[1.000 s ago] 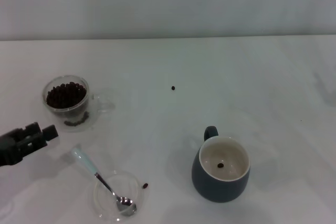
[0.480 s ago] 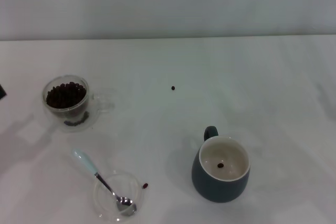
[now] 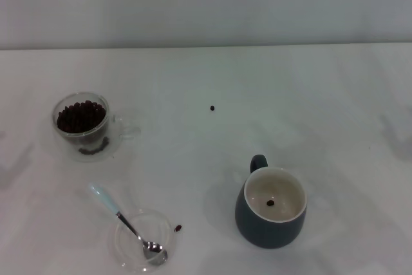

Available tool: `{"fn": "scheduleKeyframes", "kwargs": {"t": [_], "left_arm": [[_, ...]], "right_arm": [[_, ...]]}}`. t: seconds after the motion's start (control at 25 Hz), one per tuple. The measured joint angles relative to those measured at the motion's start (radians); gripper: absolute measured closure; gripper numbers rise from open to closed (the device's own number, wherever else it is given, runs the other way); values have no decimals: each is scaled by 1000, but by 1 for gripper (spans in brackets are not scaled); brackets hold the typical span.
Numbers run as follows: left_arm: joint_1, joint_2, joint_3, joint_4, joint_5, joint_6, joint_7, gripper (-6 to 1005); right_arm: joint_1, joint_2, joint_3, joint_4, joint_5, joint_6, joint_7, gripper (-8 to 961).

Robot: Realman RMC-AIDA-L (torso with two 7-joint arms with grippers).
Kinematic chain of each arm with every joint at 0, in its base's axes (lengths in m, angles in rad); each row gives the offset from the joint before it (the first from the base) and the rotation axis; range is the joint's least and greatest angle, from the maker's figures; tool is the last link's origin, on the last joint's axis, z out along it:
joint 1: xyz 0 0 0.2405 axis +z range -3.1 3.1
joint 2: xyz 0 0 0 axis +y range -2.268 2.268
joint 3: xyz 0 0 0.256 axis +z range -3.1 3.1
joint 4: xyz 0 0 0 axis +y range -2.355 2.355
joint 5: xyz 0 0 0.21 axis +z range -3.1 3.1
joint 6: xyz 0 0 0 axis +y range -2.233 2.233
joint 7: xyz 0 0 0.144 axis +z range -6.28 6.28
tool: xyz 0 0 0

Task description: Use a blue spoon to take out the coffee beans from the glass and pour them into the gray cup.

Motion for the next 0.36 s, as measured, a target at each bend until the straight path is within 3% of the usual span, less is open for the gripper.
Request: {"fn": "scheduleKeyframes", "kwargs": {"t": [0.36], "left_arm": [[15,-5,-56,-38,-68,-65,100,286]], "right_arm": [[-5,-4,-6,-6,5,10,6,329]]}}
